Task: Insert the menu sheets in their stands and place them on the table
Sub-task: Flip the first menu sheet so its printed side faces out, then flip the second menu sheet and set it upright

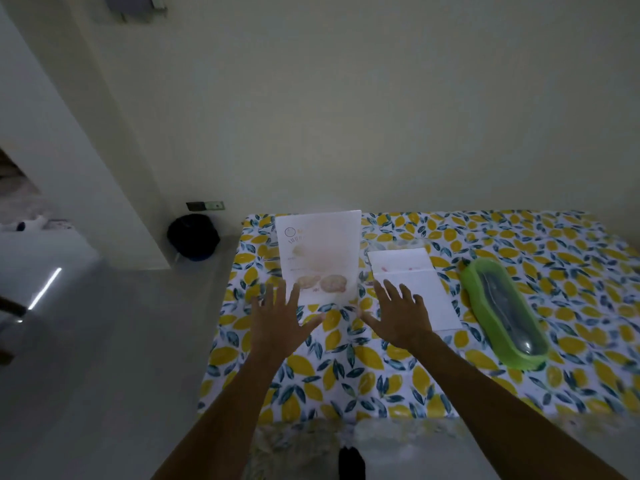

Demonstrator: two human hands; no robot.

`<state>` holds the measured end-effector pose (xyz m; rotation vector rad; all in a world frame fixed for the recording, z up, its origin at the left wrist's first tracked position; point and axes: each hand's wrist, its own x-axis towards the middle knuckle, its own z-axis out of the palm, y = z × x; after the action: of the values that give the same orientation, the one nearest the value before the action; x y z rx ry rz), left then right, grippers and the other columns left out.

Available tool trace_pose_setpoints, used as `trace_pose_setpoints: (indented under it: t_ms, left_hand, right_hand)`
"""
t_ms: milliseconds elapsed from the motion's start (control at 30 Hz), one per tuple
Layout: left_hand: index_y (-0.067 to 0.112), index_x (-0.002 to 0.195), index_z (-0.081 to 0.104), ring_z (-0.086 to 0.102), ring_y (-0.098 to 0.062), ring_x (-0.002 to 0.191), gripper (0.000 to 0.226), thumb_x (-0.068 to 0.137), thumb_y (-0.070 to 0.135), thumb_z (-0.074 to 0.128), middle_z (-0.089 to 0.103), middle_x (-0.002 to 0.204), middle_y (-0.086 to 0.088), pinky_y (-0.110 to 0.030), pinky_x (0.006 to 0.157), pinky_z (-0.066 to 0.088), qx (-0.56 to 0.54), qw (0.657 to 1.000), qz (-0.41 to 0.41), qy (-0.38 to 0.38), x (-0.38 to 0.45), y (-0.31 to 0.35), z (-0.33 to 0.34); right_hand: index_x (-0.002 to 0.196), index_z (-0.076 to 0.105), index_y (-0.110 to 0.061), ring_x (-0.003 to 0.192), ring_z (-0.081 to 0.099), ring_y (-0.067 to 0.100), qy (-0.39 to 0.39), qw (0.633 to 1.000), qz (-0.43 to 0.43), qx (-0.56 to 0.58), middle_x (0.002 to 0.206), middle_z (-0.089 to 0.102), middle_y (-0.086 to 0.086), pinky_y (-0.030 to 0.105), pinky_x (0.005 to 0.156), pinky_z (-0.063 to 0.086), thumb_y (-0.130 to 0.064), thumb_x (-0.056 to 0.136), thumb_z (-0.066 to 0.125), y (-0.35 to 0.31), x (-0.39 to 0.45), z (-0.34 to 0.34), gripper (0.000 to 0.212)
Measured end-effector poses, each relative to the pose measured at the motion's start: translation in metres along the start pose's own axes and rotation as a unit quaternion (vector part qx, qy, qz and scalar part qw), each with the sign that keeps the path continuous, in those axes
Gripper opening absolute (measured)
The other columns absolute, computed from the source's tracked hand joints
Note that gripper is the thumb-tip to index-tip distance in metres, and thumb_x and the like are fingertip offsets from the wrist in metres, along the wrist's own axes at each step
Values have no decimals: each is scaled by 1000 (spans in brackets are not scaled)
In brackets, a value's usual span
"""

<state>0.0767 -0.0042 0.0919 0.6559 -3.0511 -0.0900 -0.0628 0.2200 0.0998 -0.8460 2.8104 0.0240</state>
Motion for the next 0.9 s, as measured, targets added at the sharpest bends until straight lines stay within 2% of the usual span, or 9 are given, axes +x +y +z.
trace_pose_setpoints:
  t_ms: [200, 333, 433, 500, 633, 700, 767, 900]
  left_hand:
    - [26, 153, 15, 9, -31, 149, 106, 72, 92, 6, 13, 163, -6, -63, 117, 10, -33, 999, 39, -6, -28, 36, 6]
    - [25, 152, 23, 14, -31, 149, 105, 73, 92, 7, 19, 161, -7, -63, 115, 11, -34, 998, 58, -1, -30, 64, 11]
    - [26, 154, 13, 7, -30, 150, 109, 69, 92, 0, 11, 163, -7, -61, 116, 9, -33, 996, 77, -31, -22, 87, 14]
    - [27, 154, 10, 4, -30, 150, 107, 70, 93, 5, 7, 164, -5, -60, 117, 7, -46, 995, 81, -48, -11, 105, 19]
    - [27, 153, 17, 8, -31, 150, 100, 76, 90, 19, 13, 163, -7, -60, 116, 14, -59, 992, 93, -54, 11, 148, 40]
    - [25, 152, 21, 13, -31, 149, 100, 76, 89, 17, 18, 162, -8, -60, 115, 17, -48, 993, 97, -52, 25, 169, 49]
    - [25, 153, 18, 12, -30, 149, 101, 75, 89, 15, 15, 162, -7, -59, 116, 14, -44, 992, 87, -78, 40, 189, 58]
    - [27, 152, 18, 15, -30, 148, 99, 76, 90, 18, 18, 162, -8, -58, 115, 17, -40, 992, 50, -110, 66, 222, 80]
  right_hand:
    - [156, 5, -24, 149, 17, 33, 2, 1000, 25, 1, 165, 12, 4, 54, 117, 20, -81, 85, 24, 20, -49, 0, 93]
    - [156, 6, -24, 149, 19, 33, 7, 999, 49, -4, 165, 15, 4, 54, 117, 22, -80, 85, 23, 45, -64, 1, 92]
    - [156, 4, -24, 149, 17, 33, -2, 998, 66, 8, 165, 13, 3, 55, 117, 21, -80, 85, 24, 67, -68, 1, 92]
    - [156, 4, -25, 150, 16, 33, -3, 997, 76, 15, 165, 12, 3, 54, 117, 20, -79, 86, 25, 86, -68, 3, 91]
    - [156, 5, -25, 149, 17, 34, -12, 994, 100, 38, 165, 14, 4, 55, 117, 22, -79, 86, 27, 133, -58, 14, 91]
    - [156, 7, -23, 148, 22, 35, -9, 994, 98, 45, 164, 18, 6, 55, 116, 25, -78, 86, 29, 155, -43, 19, 91]
    - [156, 9, -22, 146, 26, 36, -19, 995, 89, 51, 163, 20, 7, 55, 114, 27, -77, 86, 30, 175, -24, 22, 90]
    - [156, 7, -22, 146, 24, 36, -47, 993, 77, 69, 163, 19, 8, 54, 115, 27, -74, 88, 31, 206, 17, 38, 89]
